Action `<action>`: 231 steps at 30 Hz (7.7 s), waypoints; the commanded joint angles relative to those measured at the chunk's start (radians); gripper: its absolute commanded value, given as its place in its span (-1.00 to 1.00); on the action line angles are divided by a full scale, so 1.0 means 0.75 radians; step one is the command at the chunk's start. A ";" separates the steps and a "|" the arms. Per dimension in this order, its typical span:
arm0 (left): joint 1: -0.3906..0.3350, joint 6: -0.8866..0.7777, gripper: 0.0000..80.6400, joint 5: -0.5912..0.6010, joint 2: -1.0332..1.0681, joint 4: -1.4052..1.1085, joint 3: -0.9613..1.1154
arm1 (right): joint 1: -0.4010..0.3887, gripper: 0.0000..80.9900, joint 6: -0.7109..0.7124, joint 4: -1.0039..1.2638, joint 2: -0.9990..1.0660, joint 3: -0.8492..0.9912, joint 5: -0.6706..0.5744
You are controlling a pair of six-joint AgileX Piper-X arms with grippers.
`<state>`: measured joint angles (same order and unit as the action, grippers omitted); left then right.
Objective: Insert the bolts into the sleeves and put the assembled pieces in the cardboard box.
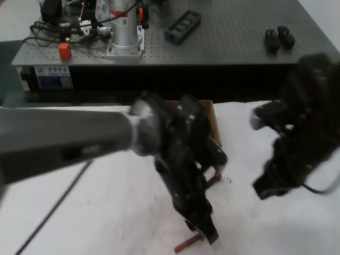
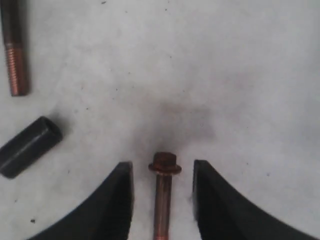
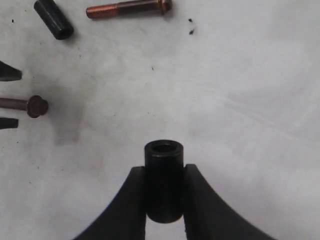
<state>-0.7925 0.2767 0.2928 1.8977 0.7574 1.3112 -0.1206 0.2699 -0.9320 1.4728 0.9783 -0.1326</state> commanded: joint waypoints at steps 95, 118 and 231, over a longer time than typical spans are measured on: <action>0.296 -0.985 0.24 0.378 -0.816 -1.010 -0.542 | -0.203 -0.98 -0.768 1.563 -0.452 -0.543 -0.241; 0.296 -0.935 0.19 0.066 -0.816 -0.985 -0.729 | -0.122 -0.98 -0.420 0.581 0.854 0.805 0.116; 0.729 -0.262 -0.98 0.024 -0.904 0.233 -0.343 | -0.435 -0.97 0.054 0.014 0.720 0.539 0.223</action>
<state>-0.2479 0.1112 0.1813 1.2302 0.9445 1.0543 -0.4589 0.3261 -0.8748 2.0372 1.3882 0.0418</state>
